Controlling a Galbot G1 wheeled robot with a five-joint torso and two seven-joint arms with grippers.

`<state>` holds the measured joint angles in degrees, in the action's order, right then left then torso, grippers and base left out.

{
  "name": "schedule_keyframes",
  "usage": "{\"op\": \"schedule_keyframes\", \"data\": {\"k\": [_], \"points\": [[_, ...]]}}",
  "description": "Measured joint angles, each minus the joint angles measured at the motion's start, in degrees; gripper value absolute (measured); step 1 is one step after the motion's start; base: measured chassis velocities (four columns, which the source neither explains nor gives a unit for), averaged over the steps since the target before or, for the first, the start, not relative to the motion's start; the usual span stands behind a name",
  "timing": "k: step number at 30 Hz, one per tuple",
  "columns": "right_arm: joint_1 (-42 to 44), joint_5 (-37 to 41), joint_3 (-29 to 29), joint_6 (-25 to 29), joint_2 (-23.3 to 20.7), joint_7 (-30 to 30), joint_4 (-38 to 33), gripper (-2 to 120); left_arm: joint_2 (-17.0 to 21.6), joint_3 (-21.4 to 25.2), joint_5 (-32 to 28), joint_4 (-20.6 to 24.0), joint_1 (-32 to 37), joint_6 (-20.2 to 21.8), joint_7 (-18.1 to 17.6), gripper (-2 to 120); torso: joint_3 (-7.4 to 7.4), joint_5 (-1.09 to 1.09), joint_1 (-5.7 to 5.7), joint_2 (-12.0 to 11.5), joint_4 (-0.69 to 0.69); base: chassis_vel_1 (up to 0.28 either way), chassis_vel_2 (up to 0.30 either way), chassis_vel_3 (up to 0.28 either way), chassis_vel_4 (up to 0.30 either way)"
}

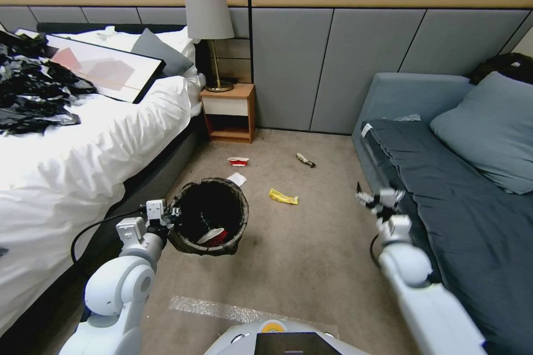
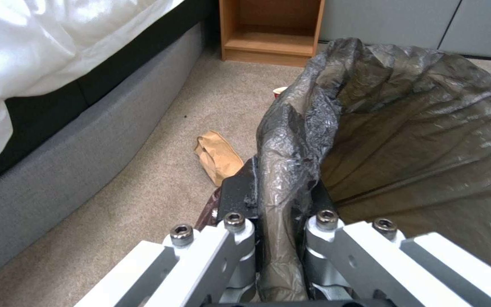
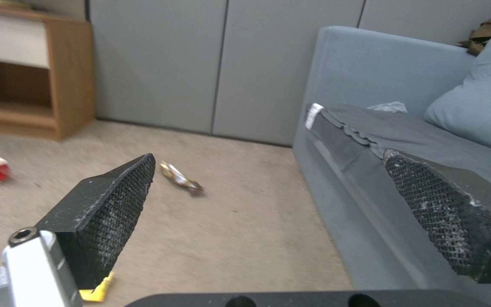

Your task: Pick up the trash bin, then pick up the garbage from the floor and place it into the trash bin.

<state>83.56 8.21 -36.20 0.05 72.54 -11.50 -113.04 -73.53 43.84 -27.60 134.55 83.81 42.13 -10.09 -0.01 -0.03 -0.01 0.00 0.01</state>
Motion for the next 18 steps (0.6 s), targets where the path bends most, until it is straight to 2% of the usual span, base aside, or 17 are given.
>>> {"op": "schedule_keyframes", "data": {"k": [18], "points": [[-2.0,1.5,0.3,-0.1,0.4,0.8,0.4,100,-0.5,-0.3,0.2,1.0,0.5,0.0,0.1,4,0.00,0.02,0.00,0.0,-0.01,0.000,0.000,0.000,0.000]]}}
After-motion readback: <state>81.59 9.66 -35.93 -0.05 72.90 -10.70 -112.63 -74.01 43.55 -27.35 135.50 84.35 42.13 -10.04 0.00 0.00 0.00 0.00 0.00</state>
